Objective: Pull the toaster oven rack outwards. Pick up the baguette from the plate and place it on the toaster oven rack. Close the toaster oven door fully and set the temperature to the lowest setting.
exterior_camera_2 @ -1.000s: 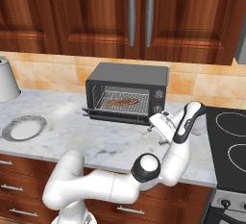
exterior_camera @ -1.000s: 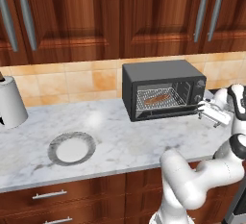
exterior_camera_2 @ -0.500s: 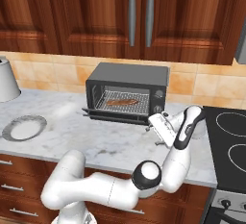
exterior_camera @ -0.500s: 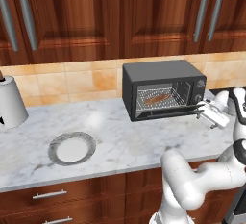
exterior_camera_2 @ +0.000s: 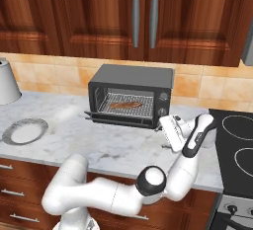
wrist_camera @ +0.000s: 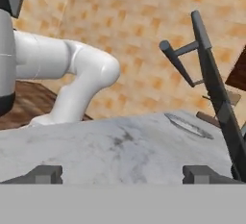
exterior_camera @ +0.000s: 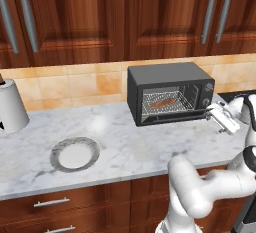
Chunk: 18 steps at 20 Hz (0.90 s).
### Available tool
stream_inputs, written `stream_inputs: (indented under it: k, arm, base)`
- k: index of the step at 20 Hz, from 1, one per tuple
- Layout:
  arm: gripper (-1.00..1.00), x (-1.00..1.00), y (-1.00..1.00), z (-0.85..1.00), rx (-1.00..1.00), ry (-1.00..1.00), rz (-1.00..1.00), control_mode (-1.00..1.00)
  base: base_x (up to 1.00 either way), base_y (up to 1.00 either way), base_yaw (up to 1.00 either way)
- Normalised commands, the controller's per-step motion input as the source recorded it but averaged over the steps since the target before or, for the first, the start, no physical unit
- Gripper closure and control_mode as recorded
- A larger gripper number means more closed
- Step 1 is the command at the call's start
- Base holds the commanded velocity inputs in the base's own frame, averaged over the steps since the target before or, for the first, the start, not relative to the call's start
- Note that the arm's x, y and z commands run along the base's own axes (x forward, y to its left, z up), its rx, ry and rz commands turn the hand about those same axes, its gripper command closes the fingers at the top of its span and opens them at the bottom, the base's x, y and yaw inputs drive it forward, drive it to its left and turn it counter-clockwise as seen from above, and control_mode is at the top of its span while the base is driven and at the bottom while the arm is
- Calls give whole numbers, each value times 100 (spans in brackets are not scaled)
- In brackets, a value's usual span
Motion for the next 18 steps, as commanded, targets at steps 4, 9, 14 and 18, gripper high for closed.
stream_inputs:
  k: [4, 9, 14, 18]
  arm:
    - [-100, 0, 6, 0, 28, -19, -89, -100]
    - [-100, 4, 14, 0, 26, -27, -85, -100]
    - [-100, 16, 45, 5, 12, -18, -77, -100]
    - [-100, 0, 12, 42, 21, -5, -59, -100]
  base:
    - [0, 0, 0]
    - [0, 0, 0]
    - [0, 0, 0]
    - [0, 0, 0]
